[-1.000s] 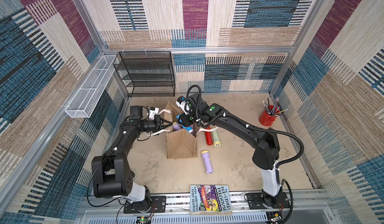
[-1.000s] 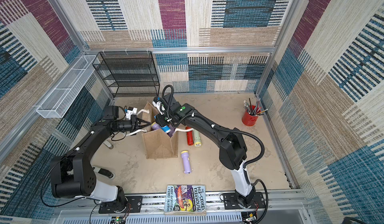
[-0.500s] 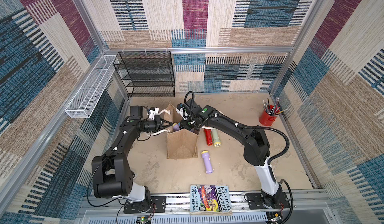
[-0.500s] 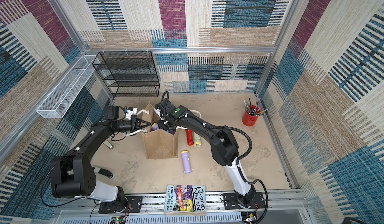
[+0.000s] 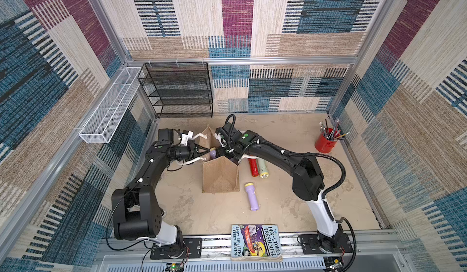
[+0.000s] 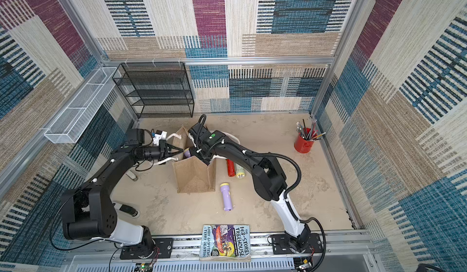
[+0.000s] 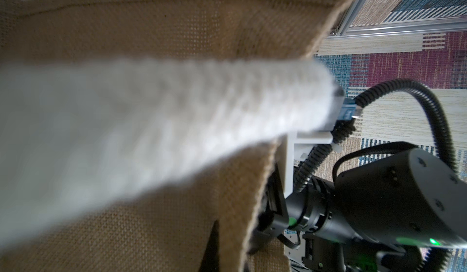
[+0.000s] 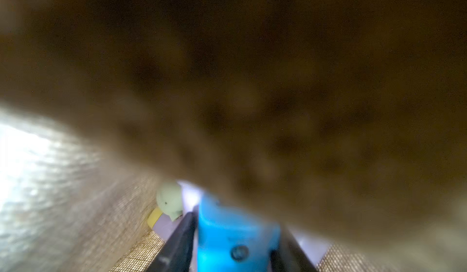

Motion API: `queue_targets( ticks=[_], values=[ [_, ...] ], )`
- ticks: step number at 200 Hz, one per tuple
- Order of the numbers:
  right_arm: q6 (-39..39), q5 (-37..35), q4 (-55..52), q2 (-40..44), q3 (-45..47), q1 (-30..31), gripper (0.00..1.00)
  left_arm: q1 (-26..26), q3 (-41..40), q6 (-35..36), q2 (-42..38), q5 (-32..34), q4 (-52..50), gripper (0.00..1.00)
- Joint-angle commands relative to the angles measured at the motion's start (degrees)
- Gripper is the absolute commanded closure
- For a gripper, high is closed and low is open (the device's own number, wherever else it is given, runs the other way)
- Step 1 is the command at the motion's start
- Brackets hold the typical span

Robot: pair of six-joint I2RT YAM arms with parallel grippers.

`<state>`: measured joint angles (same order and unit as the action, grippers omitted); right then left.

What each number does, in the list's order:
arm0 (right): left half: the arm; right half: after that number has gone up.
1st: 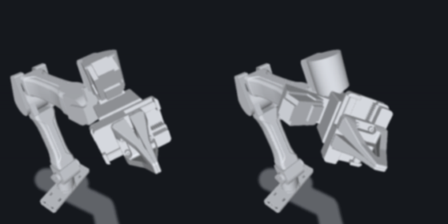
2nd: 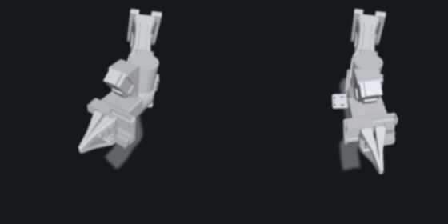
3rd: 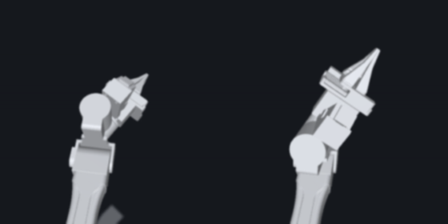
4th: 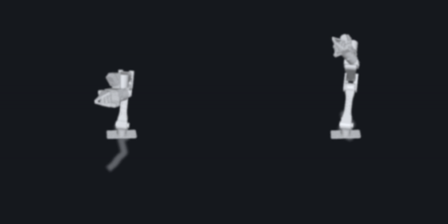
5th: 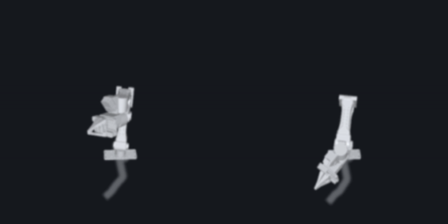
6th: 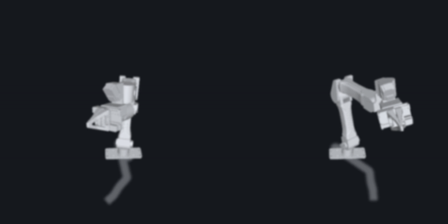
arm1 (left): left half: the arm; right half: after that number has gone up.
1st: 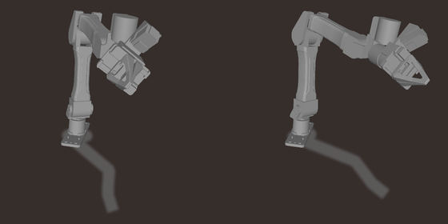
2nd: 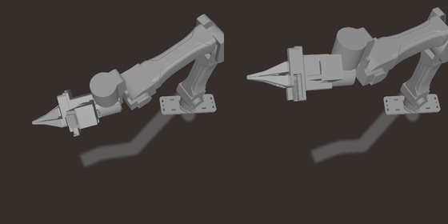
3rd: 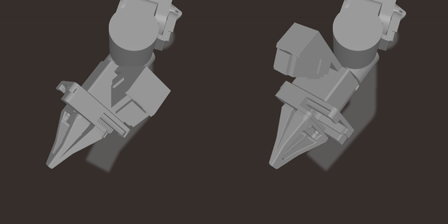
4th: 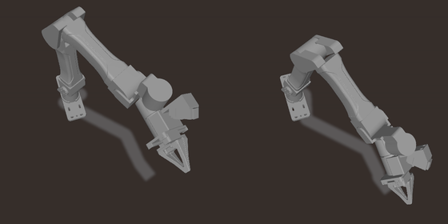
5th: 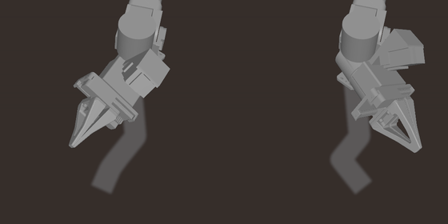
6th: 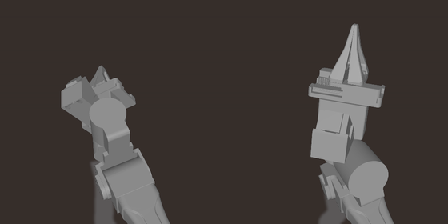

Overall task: Put the flashlights into the tote bags
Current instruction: Place the flashlight in the canvas bag.

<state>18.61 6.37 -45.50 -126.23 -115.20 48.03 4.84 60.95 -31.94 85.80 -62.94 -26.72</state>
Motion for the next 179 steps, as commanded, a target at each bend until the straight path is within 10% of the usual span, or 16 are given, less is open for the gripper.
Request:
queue_targets(
  ticks=[1, 105, 179],
  values=[
    [1.10, -2.27, -2.87, 0.85, -1.60, -0.05, 0.47, -0.01, 0.22, 0.13, -0.36, -1.13, -0.22, 0.96],
    [-2.24, -5.87, -5.68, 8.31, -10.93, -0.10, 0.36, 0.07, -0.48, -1.54, -0.78, -2.41, 2.12, 0.96],
    [-1.70, -15.96, 0.16, 26.95, 2.86, -0.80, 0.32, 0.46, -0.22, -0.71, -0.91, -0.98, 0.73, 0.96]
  ],
)
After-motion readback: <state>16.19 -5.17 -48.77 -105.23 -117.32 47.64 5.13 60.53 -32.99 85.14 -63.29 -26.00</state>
